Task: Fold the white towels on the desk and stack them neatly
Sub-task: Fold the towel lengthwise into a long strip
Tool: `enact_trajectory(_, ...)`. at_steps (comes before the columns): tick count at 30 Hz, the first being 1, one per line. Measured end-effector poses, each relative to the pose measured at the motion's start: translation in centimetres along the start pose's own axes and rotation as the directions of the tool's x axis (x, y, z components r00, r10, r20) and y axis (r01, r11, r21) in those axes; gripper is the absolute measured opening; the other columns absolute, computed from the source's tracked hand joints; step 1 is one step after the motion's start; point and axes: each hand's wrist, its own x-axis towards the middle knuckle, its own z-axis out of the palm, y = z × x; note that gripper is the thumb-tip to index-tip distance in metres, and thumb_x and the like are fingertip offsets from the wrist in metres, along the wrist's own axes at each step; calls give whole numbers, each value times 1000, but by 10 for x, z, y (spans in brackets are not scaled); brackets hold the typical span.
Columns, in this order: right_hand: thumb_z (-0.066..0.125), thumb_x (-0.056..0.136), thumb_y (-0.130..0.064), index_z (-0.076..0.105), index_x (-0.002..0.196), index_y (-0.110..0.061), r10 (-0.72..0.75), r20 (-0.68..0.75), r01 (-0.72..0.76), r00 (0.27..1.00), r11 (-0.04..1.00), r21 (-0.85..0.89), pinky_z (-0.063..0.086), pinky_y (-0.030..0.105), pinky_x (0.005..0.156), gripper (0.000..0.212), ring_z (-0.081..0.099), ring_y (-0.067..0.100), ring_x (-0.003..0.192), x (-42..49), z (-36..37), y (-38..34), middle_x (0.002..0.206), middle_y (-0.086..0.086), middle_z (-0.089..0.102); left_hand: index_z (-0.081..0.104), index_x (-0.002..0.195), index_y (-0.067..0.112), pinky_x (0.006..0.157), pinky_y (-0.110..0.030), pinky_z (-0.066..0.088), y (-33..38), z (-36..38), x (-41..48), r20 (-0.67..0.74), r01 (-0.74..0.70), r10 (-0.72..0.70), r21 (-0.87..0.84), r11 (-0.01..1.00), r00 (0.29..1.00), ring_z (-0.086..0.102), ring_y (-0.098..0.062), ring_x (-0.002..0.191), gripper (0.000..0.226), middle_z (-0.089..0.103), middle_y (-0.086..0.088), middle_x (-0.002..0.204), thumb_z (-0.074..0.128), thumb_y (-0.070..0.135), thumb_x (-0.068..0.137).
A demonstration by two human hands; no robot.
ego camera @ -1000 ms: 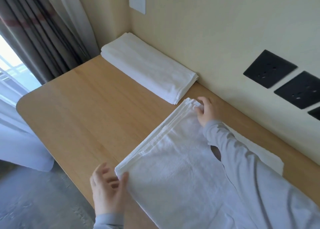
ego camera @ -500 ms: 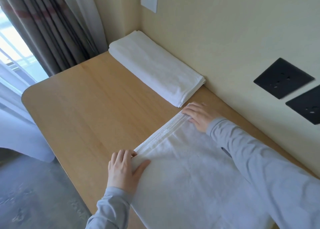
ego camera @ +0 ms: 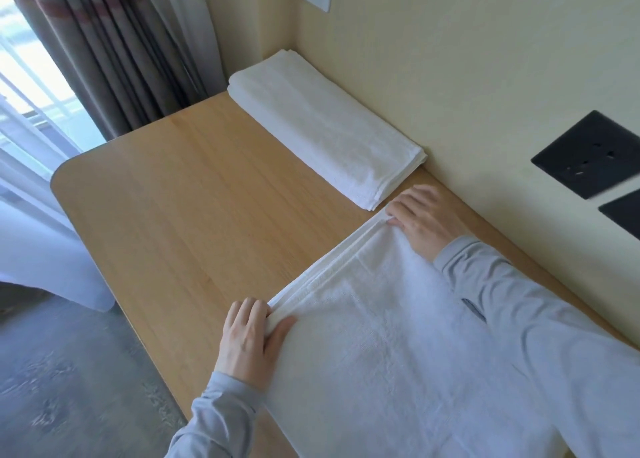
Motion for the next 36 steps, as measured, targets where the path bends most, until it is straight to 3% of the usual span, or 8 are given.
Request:
enact_trajectory(8, 68, 82, -26, 60, 82, -13, 103, 261, -89, 960, 994, -62, 39, 44, 94, 16, 60, 24, 87, 11, 19, -2, 82, 0, 62, 48, 69, 9, 58, -16, 33, -18, -5, 11, 185, 267, -244, -111, 957, 952, 44, -16, 64, 29, 52, -4, 66, 69, 26, 82)
enact_trajectory(11, 60, 86, -41, 61, 98, -14, 185, 425, -184, 886, 982, -44, 25, 40, 101, 30, 51, 22, 106, 16, 24, 5, 101, 1, 60, 47, 69, 11, 61, -15, 33, -21, -9, 13, 219, 224, -206, -61, 973, 954, 43, -10, 64, 35, 48, 2, 65, 70, 33, 79)
enact_trajectory(14, 57, 84, -49, 62, 102, -11, 199, 454, -179, 869, 980, -86, 29, 38, 94, 43, 49, 21, 108, 21, 23, 13, 107, 1, 58, 43, 62, 14, 62, -25, 31, -22, -14, 10, 178, 140, -145, 38, 989, 973, 39, -8, 60, 60, 40, 10, 57, 48, 72, 74)
enact_trajectory(17, 58, 88, -37, 62, 98, -3, 269, 402, -323, 875, 943, 73, 39, 30, 70, 36, 58, 28, 89, 19, 22, 12, 101, 8, 60, 45, 53, 5, 51, -23, 30, -27, -16, 6, 115, 38, -41, 33, 999, 993, 38, -15, 53, 82, 37, 5, 48, 14, 75, 84)
enact_trajectory(24, 53, 94, -28, 58, 78, -4, 342, 316, -392, 885, 913, 110, 39, 34, 51, 29, 52, 29, 58, 26, 13, 3, 68, 12, 58, 50, 50, 5, 47, -14, 27, -36, -20, 5, -1, -65, 65, 82, 995, 998, 38, -14, 61, 46, 42, 4, 45, 41, 32, 87)
enact_trajectory(29, 50, 93, -38, 56, 101, -7, 425, 432, -470, 796, 883, -1, 37, 30, 56, 32, 59, 29, 72, 36, 22, -3, 87, 10, 66, 50, 51, 3, 43, -20, 32, -35, -21, 9, 31, -42, 41, 55, 998, 999, 39, -16, 56, 56, 38, 6, 45, 36, 42, 90)
enact_trajectory(32, 56, 91, -33, 52, 101, -9, 506, 368, -585, 780, 799, 141, 40, 32, 58, 27, 55, 25, 73, 25, 23, -8, 95, 4, 62, 51, 53, 4, 49, -15, 29, -30, -21, 8, 55, 14, -15, 29, 999, 998, 40, -14, 49, 55, 31, 19, 49, 37, 48, 85)
enact_trajectory(36, 65, 84, -16, 52, 104, -5, 632, 238, -659, 738, 596, 458, 46, 34, 79, 26, 53, 18, 92, 10, 21, -20, 102, 2, 55, 50, 56, 9, 60, -33, 38, -30, -23, 2, 35, 104, -107, 86, 991, 994, 44, -22, 57, 76, 40, 12, 52, 23, 75, 81)
